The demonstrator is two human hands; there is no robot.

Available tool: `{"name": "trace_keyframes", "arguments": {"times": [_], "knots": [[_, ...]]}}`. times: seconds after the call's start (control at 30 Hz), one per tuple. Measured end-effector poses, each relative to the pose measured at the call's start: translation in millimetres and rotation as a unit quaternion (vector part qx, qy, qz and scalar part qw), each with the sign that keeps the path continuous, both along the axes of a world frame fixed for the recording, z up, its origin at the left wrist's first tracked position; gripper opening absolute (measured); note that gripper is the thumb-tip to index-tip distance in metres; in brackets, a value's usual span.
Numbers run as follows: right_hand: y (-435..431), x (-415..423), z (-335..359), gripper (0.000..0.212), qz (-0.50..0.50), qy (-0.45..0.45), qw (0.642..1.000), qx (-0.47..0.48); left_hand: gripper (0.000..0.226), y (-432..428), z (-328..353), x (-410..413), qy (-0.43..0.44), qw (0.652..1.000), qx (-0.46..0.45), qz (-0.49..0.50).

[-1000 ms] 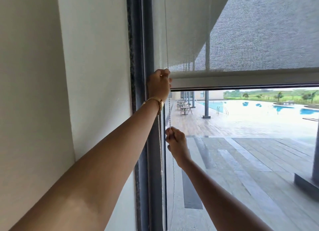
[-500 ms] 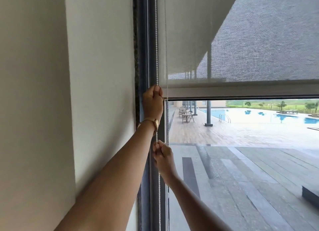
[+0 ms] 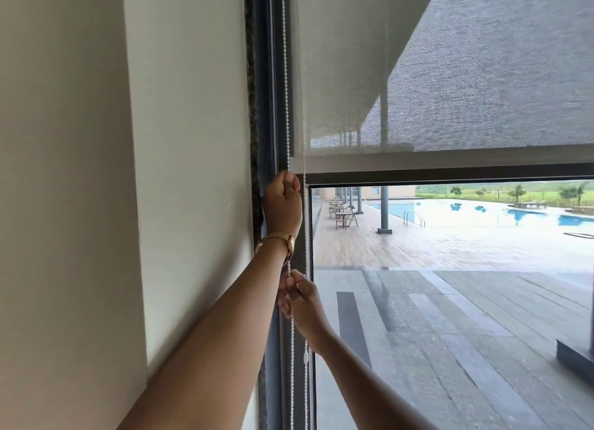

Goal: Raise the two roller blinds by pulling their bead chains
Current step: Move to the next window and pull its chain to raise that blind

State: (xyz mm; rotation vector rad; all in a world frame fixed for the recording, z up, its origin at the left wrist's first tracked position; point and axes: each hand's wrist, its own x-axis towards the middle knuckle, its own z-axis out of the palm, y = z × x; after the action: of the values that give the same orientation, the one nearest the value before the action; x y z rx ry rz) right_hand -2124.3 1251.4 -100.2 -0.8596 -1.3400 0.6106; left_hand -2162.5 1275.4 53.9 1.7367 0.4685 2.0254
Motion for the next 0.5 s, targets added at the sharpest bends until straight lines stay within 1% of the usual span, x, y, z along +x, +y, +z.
{"name": "trace_keyframes", "arguments": {"times": [0.17,0.3,0.4,0.5], "knots": [[-16,4,1,0.034,0.003,-0.028,0.999,-0.036,0.035,0,2,1,0.005,1.000,-0.005,-0.009],[-31,14,0,0.025,-0.002,-0.058,0.994,-0.094,0.029,-12,2,3,0.011,1.000,0.017,-0.010],[-48,27,5,0.025,-0.039,-0.073,0.991,-0.101,0.026,-24,-1,5,0.037,0.999,0.023,0.009],[-70,42,16,0.029,-0.096,-0.079,0.987,-0.097,0.019,-38,-16,10,0.080,0.996,-0.012,-0.024]]}}
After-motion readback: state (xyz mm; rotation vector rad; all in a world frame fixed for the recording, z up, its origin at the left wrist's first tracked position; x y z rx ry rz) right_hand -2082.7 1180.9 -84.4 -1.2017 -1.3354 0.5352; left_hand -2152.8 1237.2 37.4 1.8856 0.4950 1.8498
